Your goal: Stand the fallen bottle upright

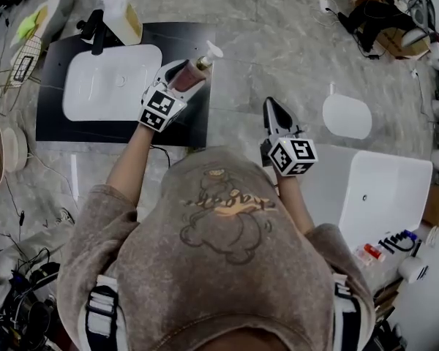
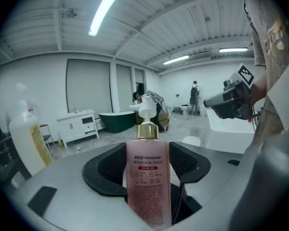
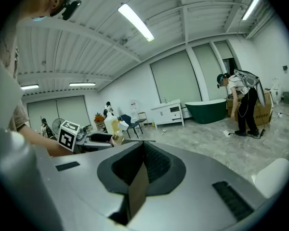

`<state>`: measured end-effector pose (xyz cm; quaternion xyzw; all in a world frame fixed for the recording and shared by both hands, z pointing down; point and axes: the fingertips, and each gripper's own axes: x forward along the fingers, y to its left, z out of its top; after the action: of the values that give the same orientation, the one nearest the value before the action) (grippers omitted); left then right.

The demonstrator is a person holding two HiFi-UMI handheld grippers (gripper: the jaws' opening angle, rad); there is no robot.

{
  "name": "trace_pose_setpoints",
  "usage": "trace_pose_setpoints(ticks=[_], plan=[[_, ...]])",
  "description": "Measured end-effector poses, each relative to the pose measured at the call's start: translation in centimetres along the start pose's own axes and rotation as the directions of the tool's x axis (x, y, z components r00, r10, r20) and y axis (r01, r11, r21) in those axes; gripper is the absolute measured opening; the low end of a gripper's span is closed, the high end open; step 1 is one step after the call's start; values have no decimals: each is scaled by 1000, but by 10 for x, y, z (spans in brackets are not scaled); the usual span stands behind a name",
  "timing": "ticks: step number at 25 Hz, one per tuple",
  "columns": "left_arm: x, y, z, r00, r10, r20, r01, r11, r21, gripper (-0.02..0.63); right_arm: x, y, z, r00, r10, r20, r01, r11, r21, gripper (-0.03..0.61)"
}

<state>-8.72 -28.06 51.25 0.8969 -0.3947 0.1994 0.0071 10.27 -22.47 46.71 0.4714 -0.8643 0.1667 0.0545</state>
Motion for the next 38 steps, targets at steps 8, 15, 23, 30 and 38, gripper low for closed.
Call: trace_pose_setpoints(ticks=[8,15,23,30,38], plan=[[-33,11,0,996,77,51,-73,996,-59,290,14,25,1,997,70,-17,-71,996,-45,-1],[-52,12,-1,991,116,62,-110,990,-89,287,22,43,0,991,129,-30,-130,990,-60,0],[-75,17,-8,982,174,75,-163,977,-134,282,30,57,-2,983,181,-40,-184,981,-69,0],[-95,16,-15,973,221,70,-207,965,-162,279,38,73,-7,970,236,-54,-240,968,-75,-1],[-110,13,-23,966,250,61,-236,957,-170,268,41,90,-14,958,278,-67,-282,956,-79,0]])
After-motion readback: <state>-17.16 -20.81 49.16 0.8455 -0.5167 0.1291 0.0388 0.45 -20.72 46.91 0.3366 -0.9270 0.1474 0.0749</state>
